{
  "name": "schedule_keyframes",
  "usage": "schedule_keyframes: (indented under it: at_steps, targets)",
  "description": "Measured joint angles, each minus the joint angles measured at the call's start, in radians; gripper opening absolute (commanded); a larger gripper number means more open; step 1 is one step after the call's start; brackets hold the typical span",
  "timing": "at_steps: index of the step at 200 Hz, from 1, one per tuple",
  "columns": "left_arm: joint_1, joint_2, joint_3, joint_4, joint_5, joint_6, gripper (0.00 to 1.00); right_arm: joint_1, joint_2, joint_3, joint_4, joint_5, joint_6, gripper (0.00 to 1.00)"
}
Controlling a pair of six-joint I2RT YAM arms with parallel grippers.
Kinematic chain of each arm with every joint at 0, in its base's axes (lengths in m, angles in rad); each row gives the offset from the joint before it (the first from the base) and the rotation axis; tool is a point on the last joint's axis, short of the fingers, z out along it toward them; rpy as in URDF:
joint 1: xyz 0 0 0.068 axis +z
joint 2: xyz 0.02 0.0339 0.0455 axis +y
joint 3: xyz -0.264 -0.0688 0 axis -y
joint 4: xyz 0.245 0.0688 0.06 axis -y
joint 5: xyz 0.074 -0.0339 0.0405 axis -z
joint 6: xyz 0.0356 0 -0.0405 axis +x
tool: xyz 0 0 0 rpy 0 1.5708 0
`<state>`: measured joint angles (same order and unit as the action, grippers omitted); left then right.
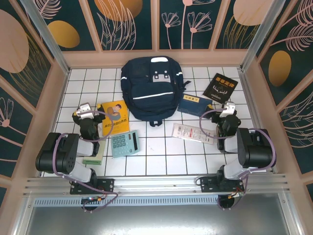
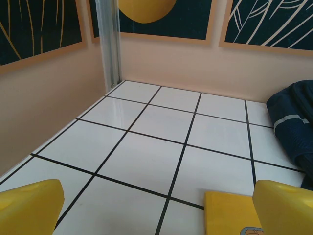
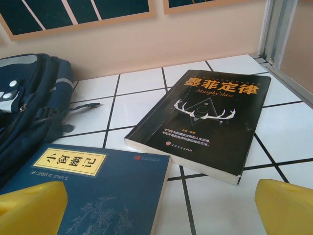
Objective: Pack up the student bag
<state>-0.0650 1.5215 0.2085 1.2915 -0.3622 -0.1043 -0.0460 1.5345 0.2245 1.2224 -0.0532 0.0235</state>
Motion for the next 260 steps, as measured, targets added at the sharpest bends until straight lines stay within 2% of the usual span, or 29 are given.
schedule_keyframes:
  at_steps: [165,187,206,234,260]
  targets:
    - [0.0,-0.005,0.0,-0.006,0.0,0.0,0.99,0.0,0.0,0.0,0.0,0.0,0.0,0.99]
    - [0.0,-0.094,0.049,-0.169,-0.033,-0.005,0.99,0.01,-0.017,0.003,-0.033,0.035,0.001,0.99]
    - [0.0,-0.206,0.168,-0.368,-0.089,-0.032,0.99,0.021,-0.121,0.035,-0.189,0.086,0.018,0.99]
    - [0.0,-0.352,0.417,-0.725,-0.163,-0.231,0.99,0.02,-0.307,0.159,-0.406,0.167,0.119,0.99]
    - [0.001,-0.433,0.551,-0.906,-0.101,-0.376,0.99,-0.001,-0.4,0.266,-0.55,0.179,0.27,0.99]
